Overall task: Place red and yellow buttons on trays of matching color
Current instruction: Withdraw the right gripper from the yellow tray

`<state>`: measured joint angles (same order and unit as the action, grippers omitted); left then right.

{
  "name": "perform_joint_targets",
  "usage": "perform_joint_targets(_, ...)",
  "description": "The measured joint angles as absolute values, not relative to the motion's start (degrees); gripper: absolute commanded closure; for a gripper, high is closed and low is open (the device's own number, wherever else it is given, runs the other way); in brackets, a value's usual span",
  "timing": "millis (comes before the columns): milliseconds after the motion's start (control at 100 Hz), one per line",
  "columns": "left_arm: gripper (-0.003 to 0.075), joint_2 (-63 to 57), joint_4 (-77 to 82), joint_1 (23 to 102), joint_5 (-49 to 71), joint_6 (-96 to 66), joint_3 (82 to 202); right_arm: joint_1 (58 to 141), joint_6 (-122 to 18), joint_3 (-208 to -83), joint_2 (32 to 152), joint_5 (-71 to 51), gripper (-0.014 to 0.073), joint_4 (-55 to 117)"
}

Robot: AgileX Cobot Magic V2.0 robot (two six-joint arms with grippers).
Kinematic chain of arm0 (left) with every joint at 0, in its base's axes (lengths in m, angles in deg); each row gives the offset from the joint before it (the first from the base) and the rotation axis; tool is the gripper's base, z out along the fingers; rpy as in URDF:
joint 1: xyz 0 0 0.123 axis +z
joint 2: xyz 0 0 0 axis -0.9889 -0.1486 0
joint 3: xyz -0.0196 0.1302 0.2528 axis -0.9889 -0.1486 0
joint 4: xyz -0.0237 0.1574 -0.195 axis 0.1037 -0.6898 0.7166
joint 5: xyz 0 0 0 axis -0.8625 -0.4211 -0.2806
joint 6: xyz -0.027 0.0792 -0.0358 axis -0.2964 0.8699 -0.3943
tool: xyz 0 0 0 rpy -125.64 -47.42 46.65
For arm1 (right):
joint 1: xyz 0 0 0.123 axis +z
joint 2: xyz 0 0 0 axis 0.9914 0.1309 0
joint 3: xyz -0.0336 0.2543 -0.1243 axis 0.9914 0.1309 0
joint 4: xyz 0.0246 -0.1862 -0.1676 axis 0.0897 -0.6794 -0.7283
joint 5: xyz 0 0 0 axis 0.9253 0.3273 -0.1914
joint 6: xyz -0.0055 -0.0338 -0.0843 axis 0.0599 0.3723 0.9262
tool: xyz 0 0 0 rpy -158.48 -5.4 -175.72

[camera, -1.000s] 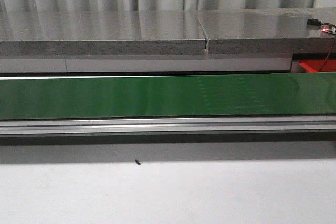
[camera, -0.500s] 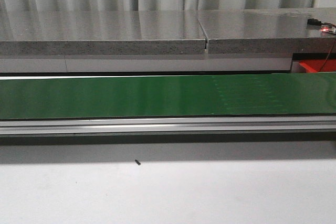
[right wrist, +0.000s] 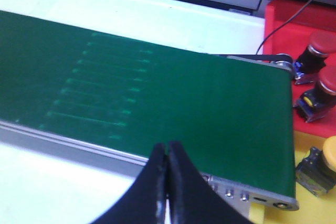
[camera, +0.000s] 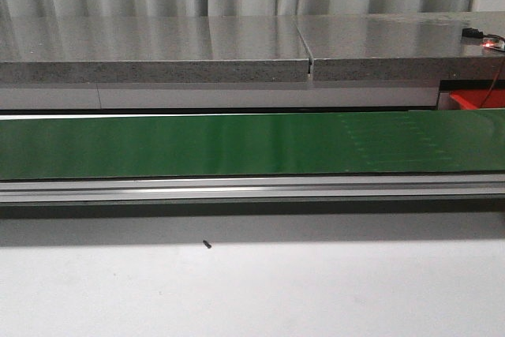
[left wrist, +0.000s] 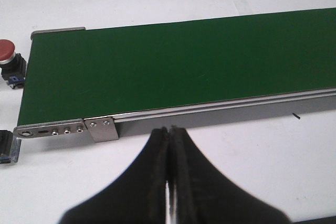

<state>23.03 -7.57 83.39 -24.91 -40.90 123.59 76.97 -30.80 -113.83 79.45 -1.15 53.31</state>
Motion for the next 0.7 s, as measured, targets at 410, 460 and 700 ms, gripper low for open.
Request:
perform_joint_targets(410, 0.0741, 23.03, -7.57, 83.39, -24.91, -40.9, 123.59, 77.72, -64.02, -114.49, 68.7, 14.15, 0.0685, 26.49)
perform_joint_targets(460, 0.0741, 23.03, -7.57, 83.39, -24.91, -40.9, 123.59, 78.68, -66.29, -115.11, 68.04, 16.18, 0.0685, 23.74)
perform_joint_targets(700, 0.0741, 23.03, -7.57, 83.39, -24.91, -40.9, 123.59, 83.75, -74.27, -115.93, 67.76, 22.32, 0.0685, 16.53)
